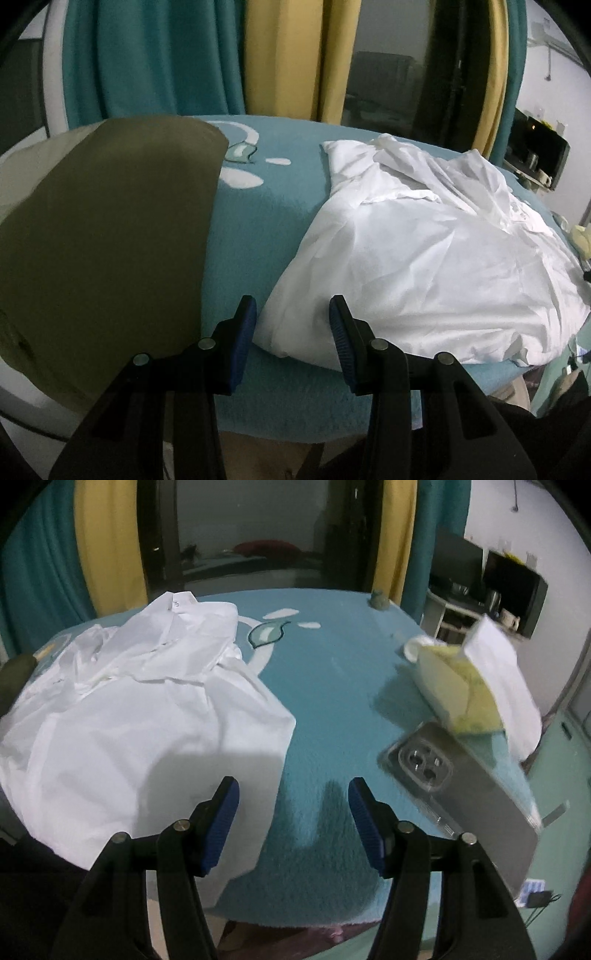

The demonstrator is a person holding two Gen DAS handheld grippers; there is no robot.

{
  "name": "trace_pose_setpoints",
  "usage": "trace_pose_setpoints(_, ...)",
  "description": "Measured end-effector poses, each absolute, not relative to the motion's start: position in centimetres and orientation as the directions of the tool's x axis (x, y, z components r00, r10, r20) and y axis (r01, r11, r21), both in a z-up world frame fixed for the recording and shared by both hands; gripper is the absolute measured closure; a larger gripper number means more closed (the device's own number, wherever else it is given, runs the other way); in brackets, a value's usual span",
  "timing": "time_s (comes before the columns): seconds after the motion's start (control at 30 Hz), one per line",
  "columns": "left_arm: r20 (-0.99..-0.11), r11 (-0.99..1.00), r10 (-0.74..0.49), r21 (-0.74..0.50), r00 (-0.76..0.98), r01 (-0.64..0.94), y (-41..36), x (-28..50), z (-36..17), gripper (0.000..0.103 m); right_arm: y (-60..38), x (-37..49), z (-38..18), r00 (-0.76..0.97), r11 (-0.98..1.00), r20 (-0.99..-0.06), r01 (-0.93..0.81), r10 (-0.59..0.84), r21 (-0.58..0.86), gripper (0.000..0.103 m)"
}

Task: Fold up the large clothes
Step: 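Grasp the jacket edge with the right gripper while the left gripper grasps it too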

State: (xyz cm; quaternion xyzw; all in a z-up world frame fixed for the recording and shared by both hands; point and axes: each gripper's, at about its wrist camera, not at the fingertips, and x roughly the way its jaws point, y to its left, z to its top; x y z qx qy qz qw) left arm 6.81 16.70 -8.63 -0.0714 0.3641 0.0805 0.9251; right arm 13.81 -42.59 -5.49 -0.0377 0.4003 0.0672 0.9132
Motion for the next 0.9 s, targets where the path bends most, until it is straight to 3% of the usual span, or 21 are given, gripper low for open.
trace_pose_setpoints(0.17,-0.691,0.982,0.103,-0.042,0.715,-0.182,15.9,6.7,-9.1,0.058,-42.4,13.5,-6.8,0.660,0.976,-0.724,-0.197,0.202,0.092,0.041)
trace_pose_setpoints(0.27,-0.687,0.981,0.079,-0.075,0.722,-0.179,16.0,6.4,-9.1,0.055,-40.7,12.6,-7.2,0.689,0.977,-0.701,-0.209,0.184,0.051,0.041)
trace_pose_setpoints(0.3,-0.682,0.978,0.049,-0.116,0.730,-0.174,16.3,6.2,-9.1,0.049,-40.4,12.4,-7.3,0.692,0.973,-0.694,-0.222,0.199,0.058,0.042)
trace_pose_setpoints(0.37,-0.658,0.955,-0.033,-0.242,0.753,-0.170,17.3,5.8,-9.1,0.045,-39.4,11.8,-7.5,0.697,0.964,-0.677,-0.252,0.237,0.078,0.049)
trace_pose_setpoints(0.43,-0.650,0.948,-0.042,-0.267,0.759,-0.176,17.6,5.8,-9.2,0.045,-38.3,11.2,-7.7,0.712,0.958,-0.651,-0.272,0.265,0.091,0.062)
trace_pose_setpoints(0.47,-0.652,0.952,-0.032,-0.252,0.758,-0.176,17.3,5.9,-9.2,0.044,-37.6,10.9,-7.9,0.720,0.957,-0.639,-0.275,0.271,0.095,0.066)
trace_pose_setpoints(0.53,-0.659,0.967,0.017,-0.180,0.752,-0.180,16.0,6.1,-9.3,0.043,-36.9,10.8,-8.0,0.717,0.952,-0.632,-0.280,0.295,0.126,0.092)
trace_pose_setpoints(0.63,-0.674,0.990,0.098,-0.007,0.732,-0.139,13.4,6.5,-9.7,0.044,-36.3,11.0,-8.1,0.706,0.941,-0.626,-0.292,0.332,0.169,0.097)
trace_pose_setpoints(0.67,-0.668,0.994,0.085,0.008,0.739,-0.108,12.8,6.5,-9.7,0.063,-36.2,11.0,-8.0,0.701,0.939,-0.628,-0.300,0.338,0.170,0.097)
trace_pose_setpoints(0.7,-0.671,0.996,0.059,-0.010,0.739,-0.088,12.6,6.5,-9.6,0.089,-36.1,10.9,-7.8,0.697,0.937,-0.629,-0.304,0.343,0.175,0.098)
trace_pose_setpoints(0.73,-0.682,0.997,0.039,-0.021,0.730,-0.073,12.4,6.7,-9.5,0.097,-36.0,10.9,-7.7,0.694,0.934,-0.628,-0.306,0.351,0.184,0.098)
trace_pose_setpoints(0.9,-0.664,0.993,-0.014,-0.094,0.748,-0.065,12.9,6.3,-7.9,0.097,-36.2,10.6,-5.6,0.711,0.915,-0.578,-0.325,0.402,0.237,0.098)
